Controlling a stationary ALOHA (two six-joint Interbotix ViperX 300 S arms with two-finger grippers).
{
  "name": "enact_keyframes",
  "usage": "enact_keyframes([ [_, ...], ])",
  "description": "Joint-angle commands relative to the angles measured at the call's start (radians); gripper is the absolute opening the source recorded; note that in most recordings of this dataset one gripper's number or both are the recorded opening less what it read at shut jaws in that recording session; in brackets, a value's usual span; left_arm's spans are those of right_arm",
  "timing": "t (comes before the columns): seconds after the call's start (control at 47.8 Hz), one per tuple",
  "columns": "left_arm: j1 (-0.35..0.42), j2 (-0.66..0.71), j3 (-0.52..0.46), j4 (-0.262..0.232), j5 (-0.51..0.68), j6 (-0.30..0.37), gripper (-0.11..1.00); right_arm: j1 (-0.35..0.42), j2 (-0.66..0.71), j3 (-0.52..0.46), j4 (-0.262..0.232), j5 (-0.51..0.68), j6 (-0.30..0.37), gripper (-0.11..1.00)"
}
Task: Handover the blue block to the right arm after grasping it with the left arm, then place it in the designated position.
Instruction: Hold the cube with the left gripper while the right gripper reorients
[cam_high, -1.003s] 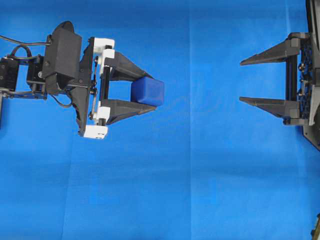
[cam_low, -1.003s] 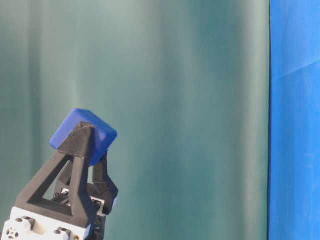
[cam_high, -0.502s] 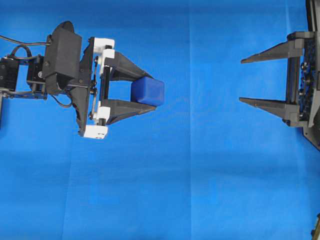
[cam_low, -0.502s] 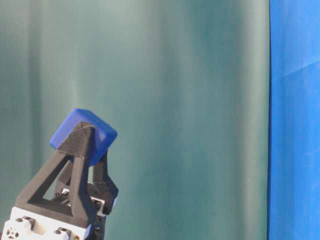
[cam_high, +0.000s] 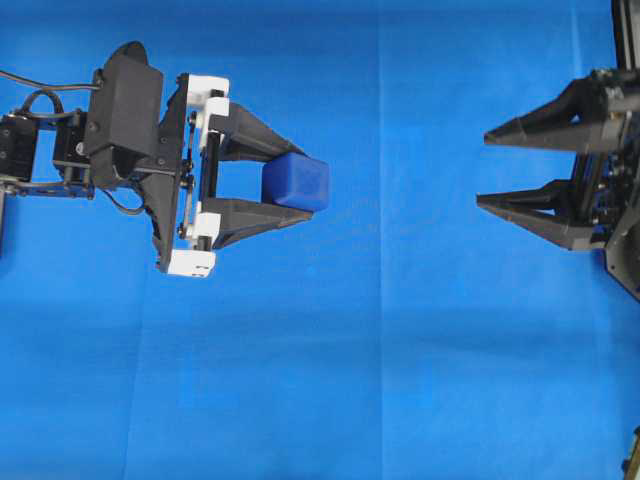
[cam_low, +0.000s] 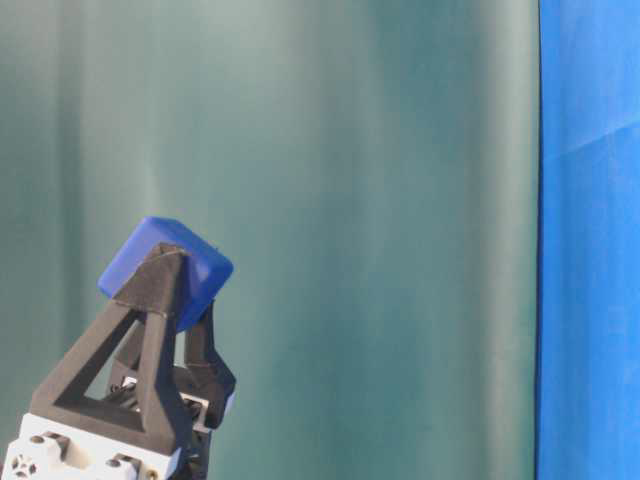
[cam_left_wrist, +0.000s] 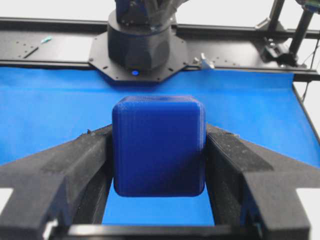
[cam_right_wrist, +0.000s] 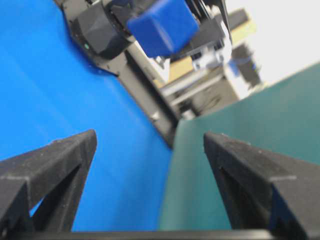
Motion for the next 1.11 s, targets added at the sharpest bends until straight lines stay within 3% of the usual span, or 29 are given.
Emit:
enact_keyframes([
  [0.0, 0.003, -0.018, -0.012, -0.003, -0.011, 0.0, 0.46, 0.015, 0.003, -0.028, -0.055, -0.008, -0.029, 0.94],
  [0.167, 0.005, -0.018, -0.012, -0.003, -0.011, 0.0, 0.46, 0.038, 0.009, -0.029, -0.175, -0.009, -0.1, 0.94],
  [0.355, 0.005, -0.018, -0.012, -0.003, -0.012, 0.0, 0.46, 0.044, 0.009, -0.035, -0.241, -0.011, -0.129, 0.94],
  [0.564, 0.003, -0.018, -0.012, -0.003, -0.012, -0.002, 0.46, 0.044, 0.011, -0.051, -0.279, -0.011, -0.13, 0.94],
  [1.087, 0.003, -0.018, -0.011, -0.005, -0.011, -0.002, 0.46, 0.044, 0.031, -0.071, -0.279, -0.006, -0.13, 0.94],
])
